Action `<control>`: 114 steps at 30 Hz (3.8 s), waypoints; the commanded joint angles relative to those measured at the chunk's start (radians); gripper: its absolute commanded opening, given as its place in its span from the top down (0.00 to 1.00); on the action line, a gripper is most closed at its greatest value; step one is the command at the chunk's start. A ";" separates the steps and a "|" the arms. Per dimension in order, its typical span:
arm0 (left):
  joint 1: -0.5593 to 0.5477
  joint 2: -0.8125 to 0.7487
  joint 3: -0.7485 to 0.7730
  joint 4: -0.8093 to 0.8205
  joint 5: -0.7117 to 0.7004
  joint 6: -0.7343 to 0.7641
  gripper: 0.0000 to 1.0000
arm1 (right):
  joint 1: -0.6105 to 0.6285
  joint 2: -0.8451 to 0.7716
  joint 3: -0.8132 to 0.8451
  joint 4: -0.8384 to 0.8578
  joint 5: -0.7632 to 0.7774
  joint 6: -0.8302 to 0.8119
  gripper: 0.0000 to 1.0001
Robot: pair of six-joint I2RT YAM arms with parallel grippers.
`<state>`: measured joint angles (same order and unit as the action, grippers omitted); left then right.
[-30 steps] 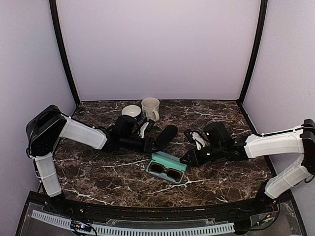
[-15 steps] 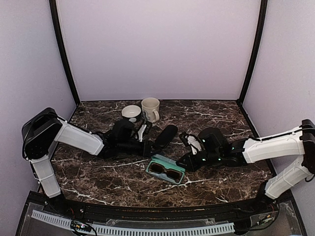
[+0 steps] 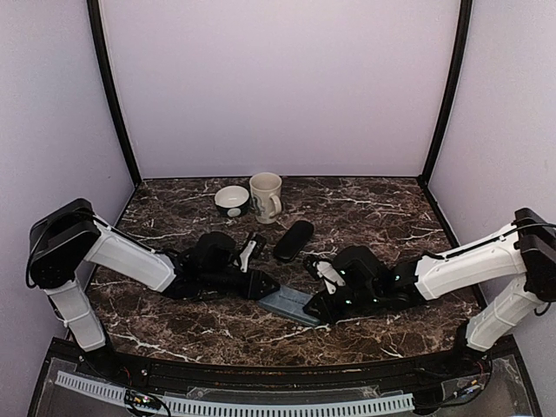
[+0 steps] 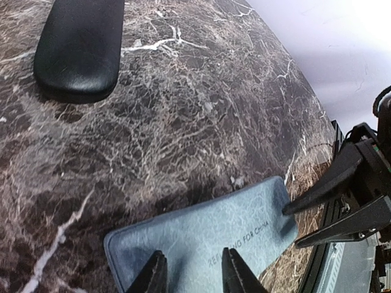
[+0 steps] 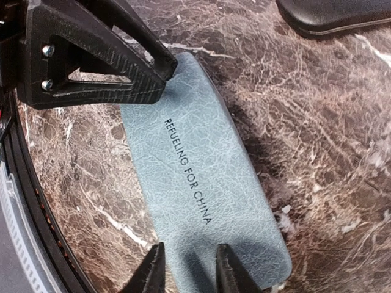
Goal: Organize the sunglasses
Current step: Close the case with sunglasses at the center of the board, then move the case with sunglasses to the center of the board, then reset both arms
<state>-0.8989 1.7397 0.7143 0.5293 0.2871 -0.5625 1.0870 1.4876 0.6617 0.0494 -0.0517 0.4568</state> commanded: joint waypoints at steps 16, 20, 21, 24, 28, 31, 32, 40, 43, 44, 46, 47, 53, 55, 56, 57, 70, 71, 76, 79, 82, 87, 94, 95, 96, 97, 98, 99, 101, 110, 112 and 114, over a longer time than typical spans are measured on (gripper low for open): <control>0.000 -0.164 0.022 -0.315 -0.105 0.035 0.30 | -0.008 -0.114 -0.045 -0.126 0.058 0.275 0.20; 0.004 -0.135 0.037 -0.312 -0.039 0.006 0.27 | -0.002 -0.123 -0.080 -0.078 0.020 0.327 0.15; 0.005 -0.124 0.038 -0.311 -0.027 0.000 0.27 | -0.001 -0.117 -0.089 -0.054 0.004 0.336 0.15; 0.005 -0.088 0.037 -0.292 -0.010 -0.023 0.27 | 0.006 -0.071 -0.090 0.005 -0.034 0.360 0.15; 0.006 -0.056 0.045 -0.279 0.007 -0.047 0.29 | 0.007 -0.015 -0.073 0.056 -0.042 0.369 0.18; 0.006 -0.042 0.042 -0.259 0.024 -0.071 0.37 | 0.007 0.008 -0.052 0.077 -0.032 0.369 0.22; 0.006 -0.046 0.035 -0.248 0.021 -0.083 0.39 | 0.007 0.016 -0.037 0.077 -0.022 0.367 0.24; 0.048 -0.082 -0.018 -0.168 -0.027 -0.143 0.55 | -0.076 0.098 0.073 0.072 0.006 0.279 0.34; 0.082 -0.076 -0.014 -0.172 -0.030 -0.140 0.56 | -0.121 0.165 0.141 0.062 -0.006 0.220 0.37; 0.093 -0.071 -0.013 -0.171 -0.032 -0.139 0.57 | -0.134 0.184 0.166 0.057 -0.013 0.200 0.37; 0.106 -0.060 -0.007 -0.162 -0.025 -0.135 0.58 | -0.154 0.224 0.219 0.042 -0.024 0.168 0.38; 0.106 -0.051 0.001 -0.161 -0.019 -0.133 0.58 | -0.164 0.244 0.240 0.028 -0.035 0.152 0.39; 0.107 -0.035 0.014 -0.164 0.002 -0.135 0.58 | -0.171 0.266 0.255 0.019 -0.056 0.135 0.39; 0.107 -0.053 0.009 -0.171 -0.013 -0.135 0.56 | -0.172 0.237 0.251 -0.007 -0.024 0.125 0.32; 0.107 -0.066 0.009 -0.181 -0.023 -0.132 0.53 | -0.174 0.221 0.252 -0.023 -0.006 0.119 0.29; 0.107 -0.080 0.010 -0.192 -0.035 -0.127 0.50 | -0.178 0.202 0.255 -0.045 0.009 0.110 0.26; 0.200 -0.395 0.032 -0.516 -0.404 0.109 0.01 | -0.321 -0.085 0.242 -0.345 0.182 0.017 0.00; 0.214 -0.424 0.029 -0.537 -0.442 0.128 0.01 | -0.344 -0.109 0.236 -0.370 0.218 0.014 0.00; 0.269 -0.547 0.006 -0.575 -0.605 0.178 0.01 | -0.432 -0.225 0.215 -0.429 0.360 -0.014 0.00; 0.278 -0.610 -0.026 -0.538 -0.637 0.231 0.01 | -0.453 -0.281 0.211 -0.421 0.446 -0.038 0.00; 0.314 -0.649 -0.040 -0.525 -0.611 0.272 0.01 | -0.471 -0.294 0.225 -0.419 0.479 -0.090 0.00; 0.342 -0.710 -0.015 -0.552 -0.583 0.353 0.01 | -0.474 -0.316 0.256 -0.415 0.514 -0.128 0.00; 0.345 -0.927 -0.104 -0.474 -0.530 0.365 0.01 | -0.474 -0.490 0.181 -0.365 0.549 -0.167 0.00; 0.346 -0.954 -0.117 -0.475 -0.530 0.360 0.01 | -0.474 -0.528 0.163 -0.354 0.543 -0.173 0.00; 0.345 -0.976 -0.125 -0.479 -0.535 0.356 0.01 | -0.474 -0.563 0.145 -0.342 0.536 -0.178 0.00; 0.346 -0.996 -0.130 -0.489 -0.543 0.353 0.01 | -0.474 -0.597 0.130 -0.332 0.527 -0.182 0.00; 0.346 -1.013 -0.132 -0.503 -0.553 0.351 0.01 | -0.474 -0.627 0.118 -0.326 0.522 -0.185 0.00; 0.345 -1.031 -0.130 -0.517 -0.565 0.352 0.02 | -0.475 -0.651 0.108 -0.324 0.519 -0.187 0.00; 0.345 -1.049 -0.117 -0.540 -0.576 0.359 0.02 | -0.474 -0.686 0.099 -0.330 0.523 -0.190 0.00; 0.346 -1.097 -0.123 -0.578 -0.606 0.347 0.02 | -0.474 -0.707 0.109 -0.349 0.522 -0.198 0.00; 0.346 -1.093 -0.121 -0.581 -0.605 0.345 0.02 | -0.474 -0.701 0.110 -0.346 0.519 -0.195 0.00; 0.345 -1.087 -0.119 -0.584 -0.606 0.345 0.02 | -0.475 -0.697 0.110 -0.341 0.517 -0.193 0.00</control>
<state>-0.5587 0.6529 0.5999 -0.0353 -0.3046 -0.2169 0.6186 0.7853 0.7719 -0.3218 0.4648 0.2680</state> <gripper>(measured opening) 0.978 0.999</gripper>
